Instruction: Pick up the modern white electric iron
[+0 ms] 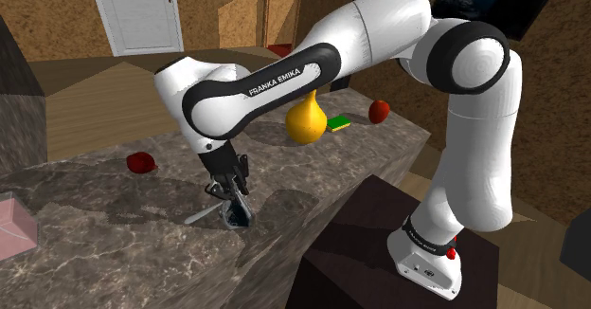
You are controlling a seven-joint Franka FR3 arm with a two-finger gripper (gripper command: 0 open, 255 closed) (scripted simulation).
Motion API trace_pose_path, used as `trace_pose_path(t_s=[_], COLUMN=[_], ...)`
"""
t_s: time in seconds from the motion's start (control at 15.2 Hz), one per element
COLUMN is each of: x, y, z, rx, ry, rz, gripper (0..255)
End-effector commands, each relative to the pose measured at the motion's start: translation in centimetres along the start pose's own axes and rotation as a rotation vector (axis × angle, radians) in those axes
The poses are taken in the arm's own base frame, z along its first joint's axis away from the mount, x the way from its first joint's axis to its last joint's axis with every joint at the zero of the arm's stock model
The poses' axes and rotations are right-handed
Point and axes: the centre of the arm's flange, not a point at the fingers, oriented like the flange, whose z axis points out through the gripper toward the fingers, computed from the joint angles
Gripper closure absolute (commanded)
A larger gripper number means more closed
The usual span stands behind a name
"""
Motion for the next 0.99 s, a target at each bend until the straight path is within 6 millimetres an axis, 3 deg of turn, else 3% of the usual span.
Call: trace_pose_path(t_s=[0.0,0.4,0.92], x=[0.0,0.0,-1.7], y=[0.0,0.0,0.4], z=[0.1,0.0,-3.8], rx=[0.000,0.000,0.000], ry=[0.000,0.000,0.000], rz=[0.000,0.000,0.000], gripper=[255,255,255])
